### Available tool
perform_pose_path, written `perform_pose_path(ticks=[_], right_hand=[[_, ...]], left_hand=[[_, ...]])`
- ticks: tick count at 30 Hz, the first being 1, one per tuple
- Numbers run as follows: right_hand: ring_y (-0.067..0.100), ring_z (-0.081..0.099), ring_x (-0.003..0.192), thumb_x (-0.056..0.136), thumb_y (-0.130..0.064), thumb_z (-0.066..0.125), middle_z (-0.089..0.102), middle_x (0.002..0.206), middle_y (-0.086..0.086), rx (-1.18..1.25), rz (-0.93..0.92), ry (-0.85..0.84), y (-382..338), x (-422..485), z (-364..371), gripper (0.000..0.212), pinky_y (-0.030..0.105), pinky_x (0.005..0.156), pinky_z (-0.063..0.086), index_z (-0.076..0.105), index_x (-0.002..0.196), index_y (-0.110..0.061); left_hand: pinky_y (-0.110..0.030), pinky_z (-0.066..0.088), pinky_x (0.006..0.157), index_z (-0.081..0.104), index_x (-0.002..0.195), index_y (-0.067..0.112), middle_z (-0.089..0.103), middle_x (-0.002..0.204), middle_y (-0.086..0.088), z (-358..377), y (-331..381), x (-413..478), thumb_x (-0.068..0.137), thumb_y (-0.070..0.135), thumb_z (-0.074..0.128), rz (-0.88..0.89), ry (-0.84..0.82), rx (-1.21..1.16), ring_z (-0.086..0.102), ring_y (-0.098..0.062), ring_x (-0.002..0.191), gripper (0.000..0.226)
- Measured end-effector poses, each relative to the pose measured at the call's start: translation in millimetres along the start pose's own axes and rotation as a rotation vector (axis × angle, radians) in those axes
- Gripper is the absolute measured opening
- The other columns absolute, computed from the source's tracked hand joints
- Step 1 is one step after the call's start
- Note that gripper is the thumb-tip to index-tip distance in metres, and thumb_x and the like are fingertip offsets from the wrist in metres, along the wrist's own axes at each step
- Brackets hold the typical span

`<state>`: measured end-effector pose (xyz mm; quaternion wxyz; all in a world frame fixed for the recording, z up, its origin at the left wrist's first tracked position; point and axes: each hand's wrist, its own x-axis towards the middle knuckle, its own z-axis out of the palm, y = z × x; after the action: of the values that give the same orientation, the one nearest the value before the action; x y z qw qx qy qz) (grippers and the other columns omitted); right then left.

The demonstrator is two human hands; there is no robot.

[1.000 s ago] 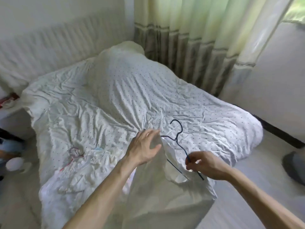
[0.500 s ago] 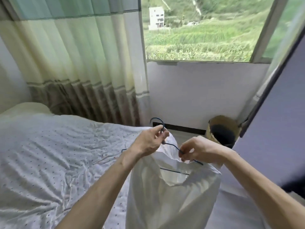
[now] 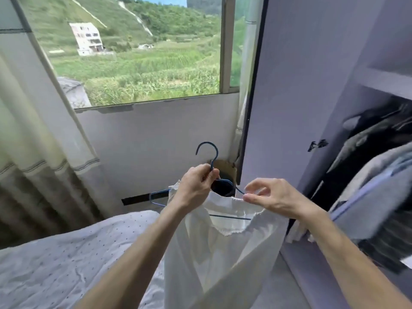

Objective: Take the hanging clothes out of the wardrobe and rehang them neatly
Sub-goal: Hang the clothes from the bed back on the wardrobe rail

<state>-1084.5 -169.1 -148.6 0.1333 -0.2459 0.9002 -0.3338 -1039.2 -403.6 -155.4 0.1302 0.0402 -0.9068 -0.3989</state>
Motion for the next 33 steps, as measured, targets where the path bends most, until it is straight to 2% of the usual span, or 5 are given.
perform_pose_path(ticks=[11,16,20,27,33], right_hand=[[0.001,0.057,0.108,0.09,-0.058,0.058,0.062,0.115,-0.016,-0.038,0.455,0.174,50,-78,-36,0.037,0.026,0.098,0.045,0.058,0.125,-0.048],[0.01,0.046,0.06,0.089,-0.033,0.056,0.057,0.071,-0.008,-0.151,0.683,0.25,54,-121,-42,0.016,0.025,0.054,0.035,0.055,0.08,-0.02],[0.017,0.039,0.056,0.082,-0.038,0.054,0.046,0.057,0.0,-0.275,0.816,0.316,55,-150,-30,0.03,0.035,0.053,0.032,0.045,0.071,-0.011],[0.007,0.05,0.049,0.092,-0.017,0.068,0.056,0.06,-0.011,0.459,0.747,0.4,48,-180,-11,0.011,0.021,0.047,0.041,0.059,0.088,-0.012],[0.01,0.048,0.05,0.093,-0.013,0.067,0.049,0.058,-0.008,0.701,0.773,0.651,51,-184,20,0.022,0.021,0.046,0.04,0.057,0.101,0.004]], left_hand=[[-0.034,0.043,0.073,0.068,0.085,0.018,0.061,0.079,0.005,86,67,104,0.1,0.03,0.055,0.331,-0.336,-0.048,0.057,-0.02,0.079,0.024],[-0.037,0.045,0.069,0.06,0.079,0.015,0.061,0.074,-0.003,141,108,119,0.1,0.034,0.051,0.496,-0.512,-0.041,0.054,-0.024,0.071,0.03],[-0.025,0.036,0.058,0.044,0.065,0.021,0.05,0.062,0.002,179,134,107,0.101,0.036,0.05,0.606,-0.651,-0.042,0.045,-0.014,0.06,0.04],[-0.039,0.046,0.069,0.059,0.086,0.006,0.067,0.085,-0.011,232,165,90,0.103,0.036,0.047,0.692,-0.86,-0.121,0.055,-0.024,0.07,0.036],[-0.013,0.036,0.065,0.057,0.125,0.005,0.064,0.102,-0.008,255,183,67,0.107,0.03,0.038,0.781,-0.992,-0.059,0.058,-0.014,0.083,0.036]])
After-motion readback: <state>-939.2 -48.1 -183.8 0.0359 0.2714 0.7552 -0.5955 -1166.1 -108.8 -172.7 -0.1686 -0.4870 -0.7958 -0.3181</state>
